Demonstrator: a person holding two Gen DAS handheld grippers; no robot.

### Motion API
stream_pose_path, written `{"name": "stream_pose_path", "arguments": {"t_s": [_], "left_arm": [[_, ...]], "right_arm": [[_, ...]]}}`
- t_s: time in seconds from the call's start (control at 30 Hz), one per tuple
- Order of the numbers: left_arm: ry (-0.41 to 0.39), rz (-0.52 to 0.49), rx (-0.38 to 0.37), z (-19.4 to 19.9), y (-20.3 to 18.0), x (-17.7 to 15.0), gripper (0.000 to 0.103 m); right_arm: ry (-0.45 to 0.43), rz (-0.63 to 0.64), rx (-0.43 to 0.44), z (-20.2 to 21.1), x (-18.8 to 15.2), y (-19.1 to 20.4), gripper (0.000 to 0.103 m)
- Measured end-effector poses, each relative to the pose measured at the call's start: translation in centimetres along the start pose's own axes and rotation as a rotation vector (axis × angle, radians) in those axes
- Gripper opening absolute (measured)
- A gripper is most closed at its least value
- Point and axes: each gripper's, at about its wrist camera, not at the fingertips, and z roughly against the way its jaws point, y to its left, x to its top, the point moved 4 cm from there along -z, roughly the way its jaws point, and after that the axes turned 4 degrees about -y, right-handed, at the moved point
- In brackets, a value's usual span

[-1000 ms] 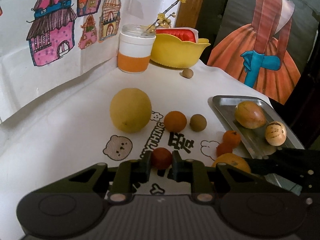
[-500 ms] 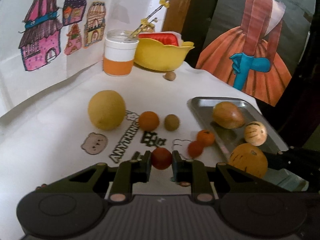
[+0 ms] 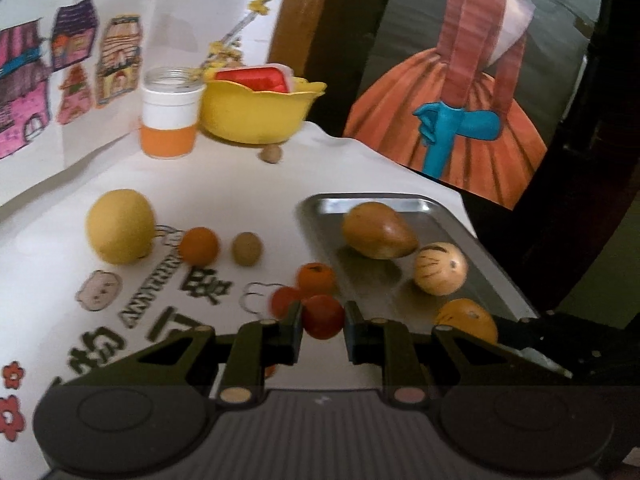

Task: Organize fruits
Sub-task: 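Lower the orange onto the tray with the right tool while the left tool releases the red fruit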

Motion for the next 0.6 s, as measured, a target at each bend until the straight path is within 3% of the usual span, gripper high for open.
{"name": "stream_pose_path", "arguments": {"t_s": [0.6], "left_arm": [[0.049,-0.046,-0.073,-2.3,-5.3,-1.3,0.023]], "right_arm": [[0.021,-0.031,-0.032,1.1,-2.0,-2.1,0.049]]}}
